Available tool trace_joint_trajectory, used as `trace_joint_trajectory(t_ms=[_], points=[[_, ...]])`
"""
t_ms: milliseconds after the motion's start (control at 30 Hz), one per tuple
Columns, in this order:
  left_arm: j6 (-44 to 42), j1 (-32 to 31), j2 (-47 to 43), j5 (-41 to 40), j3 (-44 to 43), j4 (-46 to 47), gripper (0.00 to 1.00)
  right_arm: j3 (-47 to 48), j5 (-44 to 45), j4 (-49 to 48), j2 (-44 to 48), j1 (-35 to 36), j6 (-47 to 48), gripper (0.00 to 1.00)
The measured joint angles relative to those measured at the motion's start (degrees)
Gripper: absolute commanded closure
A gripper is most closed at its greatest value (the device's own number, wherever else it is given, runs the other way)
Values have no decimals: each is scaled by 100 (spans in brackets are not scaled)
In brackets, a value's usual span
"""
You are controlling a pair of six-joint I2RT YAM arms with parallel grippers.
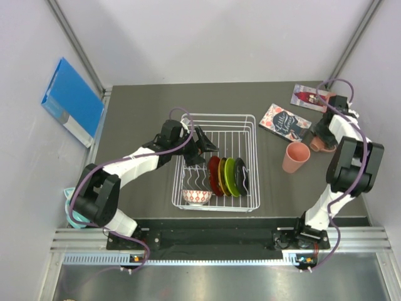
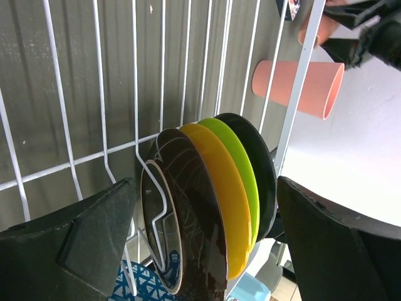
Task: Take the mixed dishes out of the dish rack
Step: Pick up the cup at the center of the board, then place the cup at the center of the board.
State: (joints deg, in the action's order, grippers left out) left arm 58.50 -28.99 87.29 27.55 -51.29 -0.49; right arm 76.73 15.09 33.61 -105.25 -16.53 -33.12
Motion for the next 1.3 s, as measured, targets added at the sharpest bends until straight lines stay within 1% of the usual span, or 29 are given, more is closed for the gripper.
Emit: trace_joint_trajectory(t_ms=[167,333,467,633,700,900,967,1100,1200,1300], points=[[2,0,0,2,0,0,4,-695,280,-455,1034,155,-63,100],[4,-37,-2,-13,2,2,4,-1565,695,-1290,2109,372,-149,100],[15,-116,-57,-72,68,7,4,-2507,1290,-1932,2756,535,-389,100],[33,-229,-94,-208,116,17,4,-3379,1853,-2273,3338,798,-673,100],[33,-258,-101,-256,116,35,4,-3528,1952,-2315,3512,857,-769,100],[31,-299,-146,-323,116,33,4,-3609,2142,-2540,4221,892,-879,100],[28,-299,-155,-345,114,26,4,-3508,2214,-2538,4422,892,-894,100],[-4,-299,-164,-428,87,-4,4,-3010,2269,-2514,4599,925,-885,100],[-66,-297,-234,-540,46,-107,4,-2634,2004,-2594,4798,1073,-710,100],[-326,-299,-337,-706,-166,-409,4,-2221,1397,-2658,4959,1526,-365,100]])
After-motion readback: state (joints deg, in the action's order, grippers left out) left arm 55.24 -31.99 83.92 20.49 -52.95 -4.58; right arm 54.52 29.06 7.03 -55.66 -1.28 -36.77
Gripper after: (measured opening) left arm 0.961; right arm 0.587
